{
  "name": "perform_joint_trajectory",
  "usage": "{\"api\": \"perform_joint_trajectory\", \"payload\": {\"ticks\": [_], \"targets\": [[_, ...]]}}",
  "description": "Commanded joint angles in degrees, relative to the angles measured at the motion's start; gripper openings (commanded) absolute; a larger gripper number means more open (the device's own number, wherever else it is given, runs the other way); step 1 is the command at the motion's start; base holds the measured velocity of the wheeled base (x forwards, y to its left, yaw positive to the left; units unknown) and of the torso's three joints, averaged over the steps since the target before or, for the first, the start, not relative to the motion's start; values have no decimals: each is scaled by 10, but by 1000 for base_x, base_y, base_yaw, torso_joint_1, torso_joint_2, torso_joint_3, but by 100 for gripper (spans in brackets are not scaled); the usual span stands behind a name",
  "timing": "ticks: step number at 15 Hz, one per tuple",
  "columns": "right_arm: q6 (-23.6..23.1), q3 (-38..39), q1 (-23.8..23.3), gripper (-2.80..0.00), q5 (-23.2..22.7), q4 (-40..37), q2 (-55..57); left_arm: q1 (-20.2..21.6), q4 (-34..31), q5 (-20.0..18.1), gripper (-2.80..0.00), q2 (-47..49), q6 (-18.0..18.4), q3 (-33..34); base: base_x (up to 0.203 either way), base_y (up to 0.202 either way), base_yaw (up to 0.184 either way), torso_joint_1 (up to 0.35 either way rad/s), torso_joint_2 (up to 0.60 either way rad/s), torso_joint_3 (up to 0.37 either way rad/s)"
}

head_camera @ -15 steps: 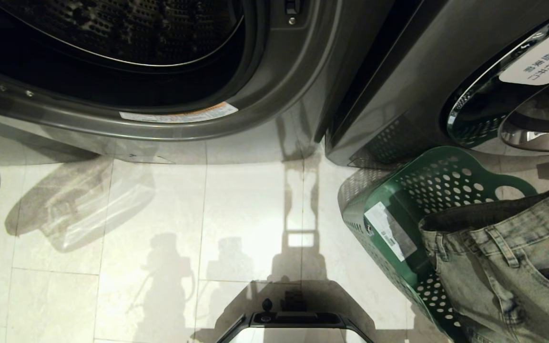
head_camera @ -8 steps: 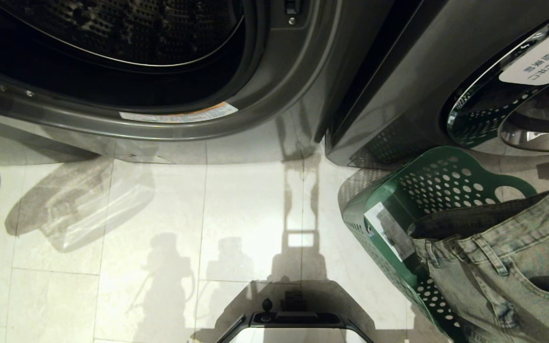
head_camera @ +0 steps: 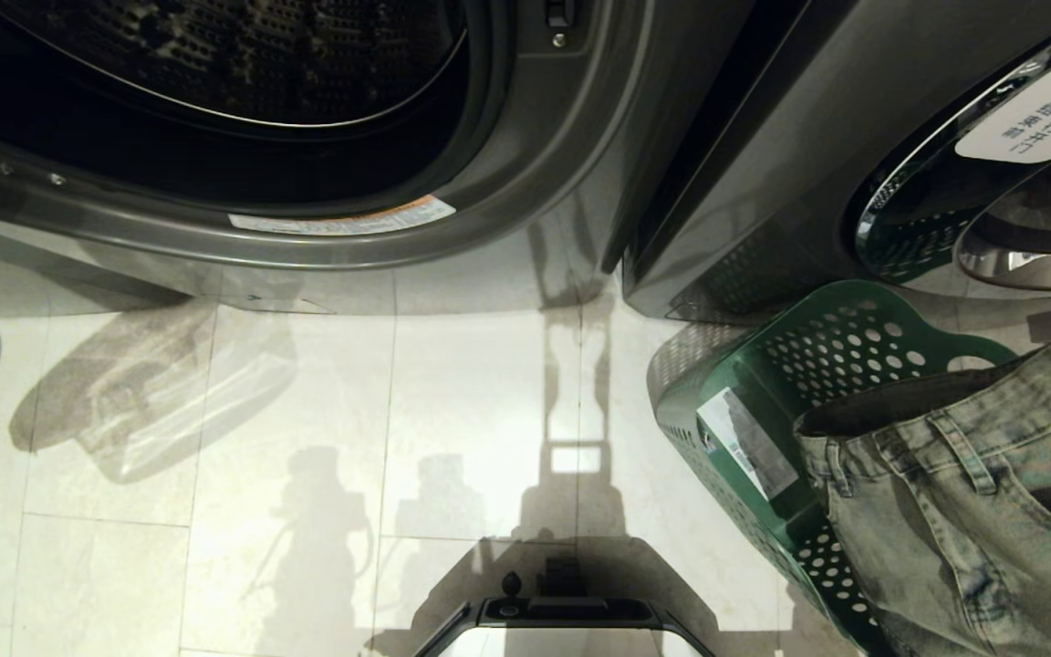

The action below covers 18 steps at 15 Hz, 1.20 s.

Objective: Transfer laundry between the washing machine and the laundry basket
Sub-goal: Pick a cloth and place it into the basket

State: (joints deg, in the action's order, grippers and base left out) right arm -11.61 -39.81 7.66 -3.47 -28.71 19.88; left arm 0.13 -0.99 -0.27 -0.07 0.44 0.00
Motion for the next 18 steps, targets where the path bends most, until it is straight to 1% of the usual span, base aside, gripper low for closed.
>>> {"api": "perform_joint_trajectory", "payload": {"ticks": [1, 2, 4, 7, 13, 15, 18], "targets": [[-8, -41, 0, -280, -29, -10, 30, 0, 0, 0, -280, -1, 0, 0, 0, 0, 0, 0, 0, 0], [-21, -60, 0, -280, -42, -16, 51, 0, -1, 0, -280, -1, 1, 0, 0, 0, 0, 0, 0, 0], [-45, -80, 0, -280, -51, -17, 72, 0, 0, 0, -280, -1, 0, 1, 0, 0, 0, 0, 0, 0], [-48, -90, -1, -280, -51, -17, 72, 0, 0, 0, -280, -1, 0, 0, 0, 0, 0, 0, 0, 0], [-48, -84, -1, -280, -48, -19, 61, 0, -1, -1, -280, -1, 1, 0, 0, 0, 0, 0, 0, 0], [-48, -81, -1, -280, -48, -20, 58, 0, 0, -1, -280, -1, 0, 0, -2, 92, -7, 2, 0, -2], [-48, -78, -1, -280, -47, -20, 53, 0, 0, 0, -280, -1, 0, 0, 0, 188, -4, 4, 2, 2]]}}
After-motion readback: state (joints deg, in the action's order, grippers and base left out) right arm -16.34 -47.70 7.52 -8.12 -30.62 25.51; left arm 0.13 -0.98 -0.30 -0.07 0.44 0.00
